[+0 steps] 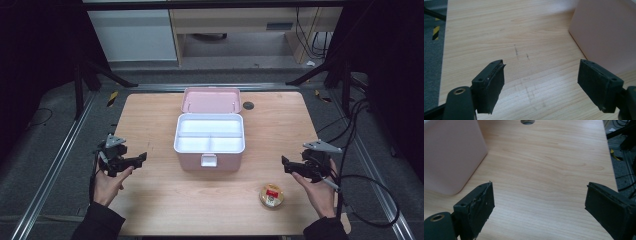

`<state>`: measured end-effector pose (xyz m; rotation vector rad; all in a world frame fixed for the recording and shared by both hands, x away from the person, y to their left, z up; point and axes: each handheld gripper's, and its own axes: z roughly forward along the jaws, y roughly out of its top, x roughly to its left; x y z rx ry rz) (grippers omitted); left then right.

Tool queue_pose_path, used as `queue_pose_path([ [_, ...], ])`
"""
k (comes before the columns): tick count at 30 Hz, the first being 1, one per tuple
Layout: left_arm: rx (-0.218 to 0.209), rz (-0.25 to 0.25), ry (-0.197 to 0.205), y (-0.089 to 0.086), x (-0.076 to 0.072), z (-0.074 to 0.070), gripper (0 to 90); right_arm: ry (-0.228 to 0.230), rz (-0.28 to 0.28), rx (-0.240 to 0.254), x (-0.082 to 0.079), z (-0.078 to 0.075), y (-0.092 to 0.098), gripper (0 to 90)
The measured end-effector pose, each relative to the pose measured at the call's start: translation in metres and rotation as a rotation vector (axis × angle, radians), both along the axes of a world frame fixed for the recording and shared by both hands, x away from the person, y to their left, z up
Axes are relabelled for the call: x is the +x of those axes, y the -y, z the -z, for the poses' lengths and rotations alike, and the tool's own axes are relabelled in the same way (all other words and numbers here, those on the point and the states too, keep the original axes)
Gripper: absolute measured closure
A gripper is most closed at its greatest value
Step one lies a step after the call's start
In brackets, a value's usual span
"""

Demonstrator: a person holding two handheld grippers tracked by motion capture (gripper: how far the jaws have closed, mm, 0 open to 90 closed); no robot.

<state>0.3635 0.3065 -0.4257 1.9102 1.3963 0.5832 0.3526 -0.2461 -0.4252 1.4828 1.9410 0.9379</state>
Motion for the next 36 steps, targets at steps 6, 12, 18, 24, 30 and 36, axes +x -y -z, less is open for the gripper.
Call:
queue_pose_path([
  [6,0.015,0.014,-0.016,0.006,-0.001,0.009,19.7,-0.026,-0.069,-0.01,-0.004,0.007,-0.015,9.7],
  [12,0.027,0.026,-0.01,0.007,-0.004,0.009,18.6,-0.045,-0.108,-0.061,-0.013,0.014,-0.032,11.1],
  [18,0.033,0.024,-0.012,0.006,-0.004,0.01,18.4,-0.116,-0.157,-0.077,-0.024,0.025,-0.046,12.1],
  [24,0.031,0.019,-0.013,0.005,-0.005,0.01,18.4,-0.189,-0.201,-0.067,-0.035,0.04,-0.057,10.7],
  [30,0.038,0.026,-0.016,0.008,-0.005,0.012,18.4,-0.246,-0.206,-0.102,-0.047,0.053,-0.06,9.9],
  [36,0.043,0.03,-0.027,0.007,-0.005,0.014,18.4,-0.302,-0.184,-0.114,-0.049,0.052,-0.06,10.3],
])
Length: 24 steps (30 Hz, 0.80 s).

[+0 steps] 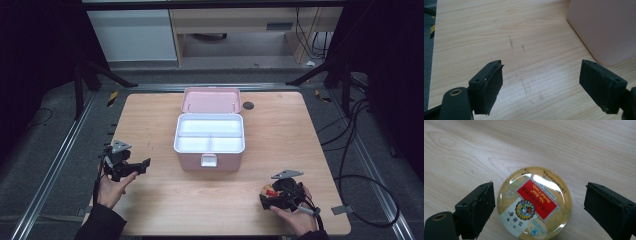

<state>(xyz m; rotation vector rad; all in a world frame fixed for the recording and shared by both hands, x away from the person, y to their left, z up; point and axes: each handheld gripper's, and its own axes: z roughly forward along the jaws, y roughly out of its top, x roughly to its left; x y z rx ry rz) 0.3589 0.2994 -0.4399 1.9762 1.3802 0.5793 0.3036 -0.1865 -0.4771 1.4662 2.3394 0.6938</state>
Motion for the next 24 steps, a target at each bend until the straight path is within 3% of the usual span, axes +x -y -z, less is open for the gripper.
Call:
queue_pose_path([
  [7,0.007,0.009,-0.006,0.002,0.0,0.001,18.4,-0.08,0.006,-0.023,0.003,0.002,-0.001,14.1],
  [12,0.01,0.013,-0.013,0.002,0.001,0.003,18.5,-0.1,-0.007,-0.03,0.006,0.005,-0.005,19.6],
  [24,0.018,0.025,-0.027,0.004,0.002,0.005,18.7,-0.15,-0.015,-0.078,0.011,0.01,-0.012,19.7],
])
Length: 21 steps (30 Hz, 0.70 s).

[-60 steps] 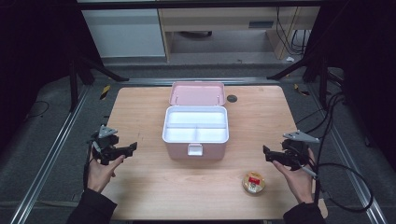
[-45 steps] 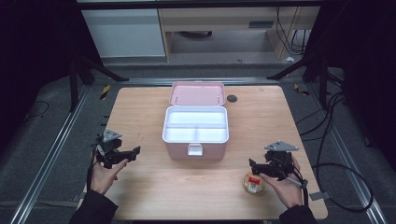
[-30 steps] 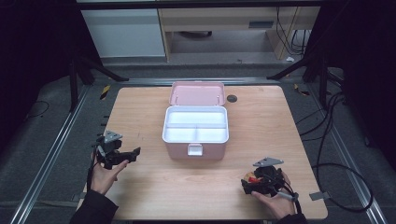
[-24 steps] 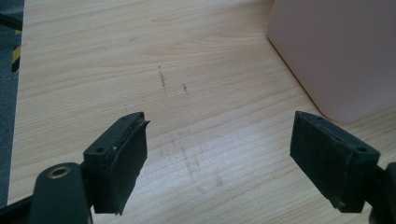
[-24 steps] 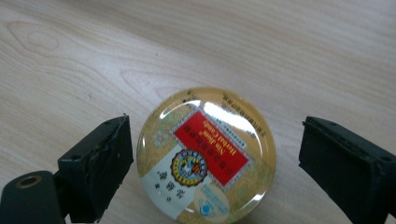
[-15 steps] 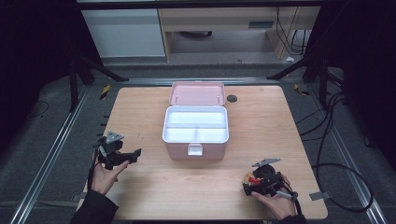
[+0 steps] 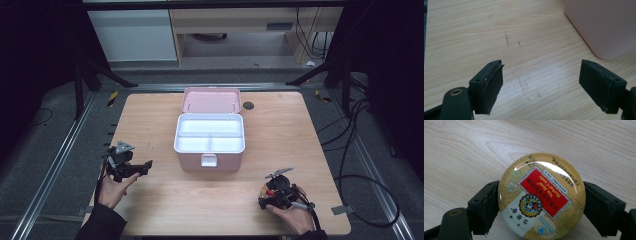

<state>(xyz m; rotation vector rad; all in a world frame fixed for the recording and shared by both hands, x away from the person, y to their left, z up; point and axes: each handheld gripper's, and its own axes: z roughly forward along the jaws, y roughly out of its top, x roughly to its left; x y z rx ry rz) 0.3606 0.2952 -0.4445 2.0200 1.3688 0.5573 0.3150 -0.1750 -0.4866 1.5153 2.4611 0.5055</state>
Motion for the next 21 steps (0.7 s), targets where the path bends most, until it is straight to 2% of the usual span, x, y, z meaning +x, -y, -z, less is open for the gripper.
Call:
queue_pose_path([
  [5,0.001,0.004,-0.001,0.001,0.0,0.001,19.1,-0.027,-0.001,-0.014,0.002,0.0,-0.003,20.5],
  [9,0.003,0.006,-0.002,0.001,0.0,0.0,19.4,-0.024,0.008,-0.013,0.005,-0.003,0.001,20.6],
  [12,0.0,0.005,0.001,0.0,0.0,-0.001,19.6,-0.008,0.05,-0.003,0.012,-0.007,0.015,20.6],
  [13,-0.002,0.003,0.0,0.0,0.0,-0.001,19.8,0.0,0.089,-0.011,0.019,-0.008,0.028,20.6],
  [16,-0.002,0.005,0.0,0.0,0.0,-0.001,19.9,0.008,0.155,-0.024,0.027,-0.008,0.046,20.6],
  [19,0.002,0.008,-0.003,0.001,0.0,-0.001,19.9,0.006,0.193,-0.029,0.032,-0.004,0.061,20.5],
  [21,0.003,0.009,-0.003,0.001,0.0,-0.001,20.0,0.006,0.198,-0.032,0.033,-0.001,0.066,20.5],
])
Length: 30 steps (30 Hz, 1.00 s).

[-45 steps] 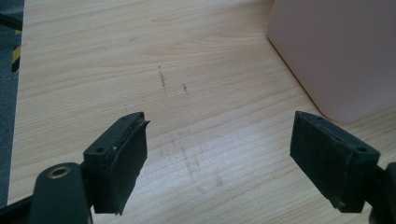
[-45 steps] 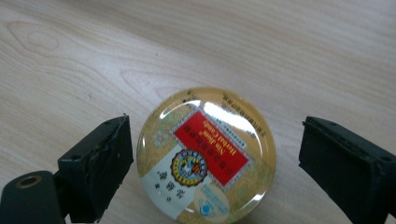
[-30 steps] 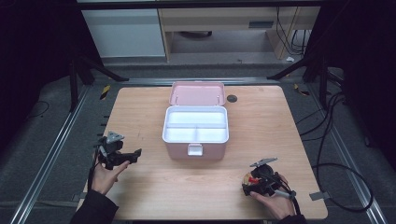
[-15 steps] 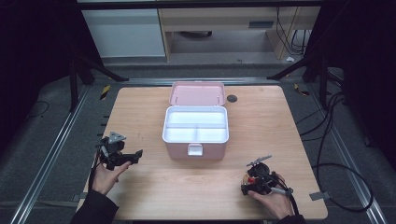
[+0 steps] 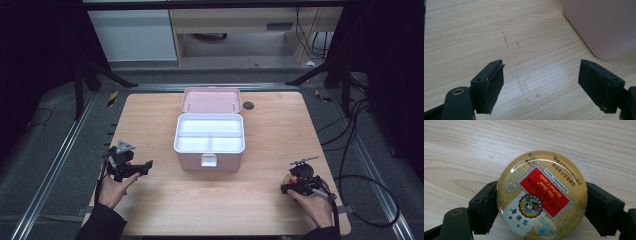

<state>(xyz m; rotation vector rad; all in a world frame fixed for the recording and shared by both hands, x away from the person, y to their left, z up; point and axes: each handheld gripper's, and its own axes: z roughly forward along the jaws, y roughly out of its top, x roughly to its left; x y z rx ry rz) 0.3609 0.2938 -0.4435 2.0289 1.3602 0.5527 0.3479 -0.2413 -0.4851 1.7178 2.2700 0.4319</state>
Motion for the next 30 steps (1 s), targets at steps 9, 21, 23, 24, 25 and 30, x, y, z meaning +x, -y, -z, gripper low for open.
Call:
queue_pose_path([
  [9,-0.004,0.001,0.002,-0.001,0.0,-0.001,20.6,0.026,-0.01,0.008,0.002,0.002,0.003,15.5],
  [21,-0.026,0.019,0.033,0.003,0.001,-0.014,22.7,0.158,0.006,0.038,0.0,-0.025,0.005,12.7],
  [23,-0.036,0.02,0.043,0.004,0.002,-0.018,23.0,0.193,-0.007,0.052,0.0,-0.032,0.003,13.3],
  [24,-0.041,0.027,0.053,0.007,0.005,-0.022,23.0,0.223,-0.018,0.066,0.001,-0.038,0.0,14.2],
  [25,-0.044,0.031,0.056,0.008,0.006,-0.024,23.2,0.233,-0.021,0.074,0.002,-0.04,-0.001,14.3],
  [30,-0.045,0.054,0.068,0.018,0.013,-0.031,23.7,0.338,-0.056,0.128,0.014,-0.061,-0.017,17.0],
])
